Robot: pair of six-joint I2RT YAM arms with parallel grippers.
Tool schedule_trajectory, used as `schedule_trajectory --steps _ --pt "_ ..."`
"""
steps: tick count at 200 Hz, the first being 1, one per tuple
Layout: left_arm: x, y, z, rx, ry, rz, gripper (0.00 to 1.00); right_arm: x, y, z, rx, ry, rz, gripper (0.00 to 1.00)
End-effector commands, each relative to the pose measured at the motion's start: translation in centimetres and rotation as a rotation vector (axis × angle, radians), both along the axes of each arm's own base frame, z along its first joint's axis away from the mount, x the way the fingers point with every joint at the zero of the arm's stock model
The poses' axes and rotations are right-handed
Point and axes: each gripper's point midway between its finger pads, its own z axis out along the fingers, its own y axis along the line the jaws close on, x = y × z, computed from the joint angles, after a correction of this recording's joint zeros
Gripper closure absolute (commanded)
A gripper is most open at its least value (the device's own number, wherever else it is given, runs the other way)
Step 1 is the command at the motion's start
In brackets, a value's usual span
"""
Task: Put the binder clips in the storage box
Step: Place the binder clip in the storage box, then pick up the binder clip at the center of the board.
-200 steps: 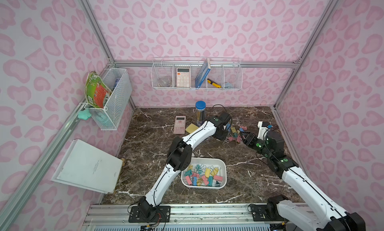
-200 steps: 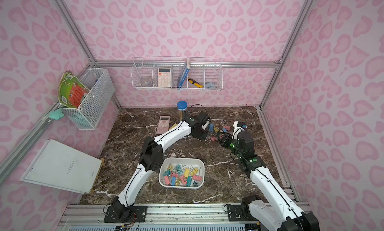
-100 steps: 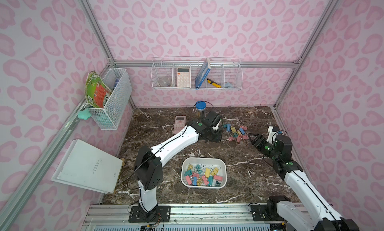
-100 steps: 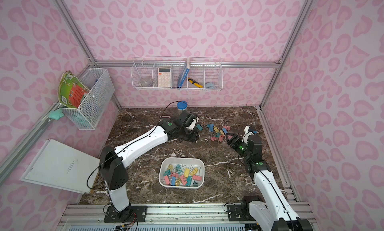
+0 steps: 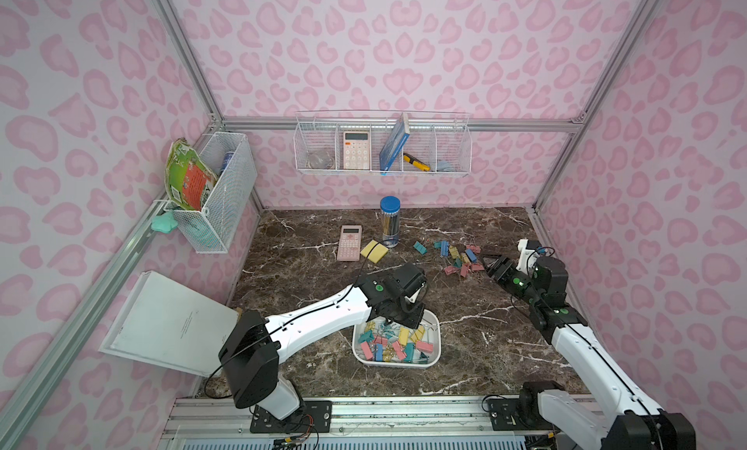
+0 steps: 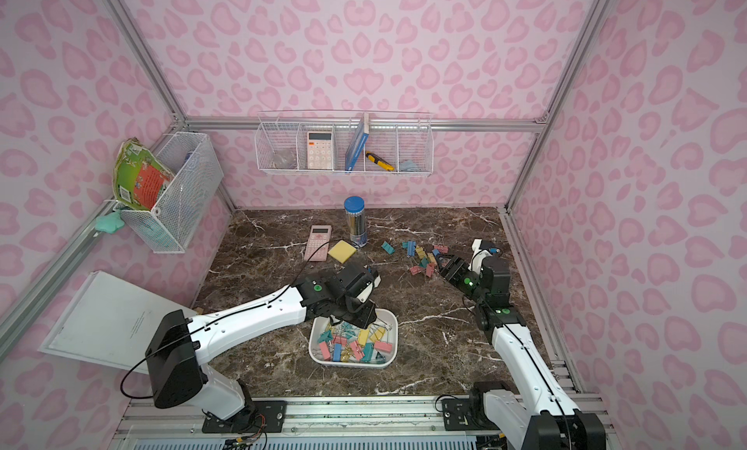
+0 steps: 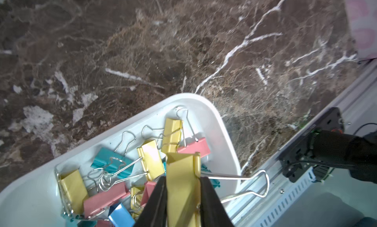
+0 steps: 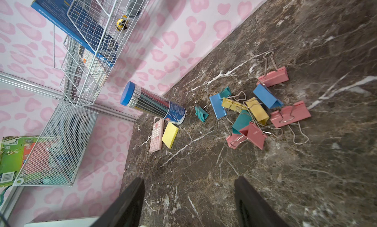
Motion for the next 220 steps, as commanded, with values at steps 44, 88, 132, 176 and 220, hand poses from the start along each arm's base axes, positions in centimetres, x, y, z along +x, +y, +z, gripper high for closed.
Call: schedule_trajectory --steps 44,88,132,176,220 --pt "-1.8 -1.2 -4.2 0.055 0.084 -0.038 0.54 0.5 0.5 1.4 -0.016 -0.047 0.018 0.28" --pt "-0.1 -0.8 -0.1 0.001 -0.055 -0.005 0.22 0.4 0.6 2.0 -0.055 -0.071 0.021 0.28" --pt "1.6 1.7 2.8 0.022 -0.200 0.090 0.19 0.3 6.5 4.4 -0.172 -0.177 0.199 0.28" --pt "4.3 4.7 4.5 0.053 -0.283 0.257 0.04 2.0 12.5 6.2 -0.207 -0.236 0.367 0.28" --pt "8.5 5.6 5.9 -0.047 -0.260 0.384 0.01 6.5 11.3 1.0 -0.354 -0.066 0.204 0.28"
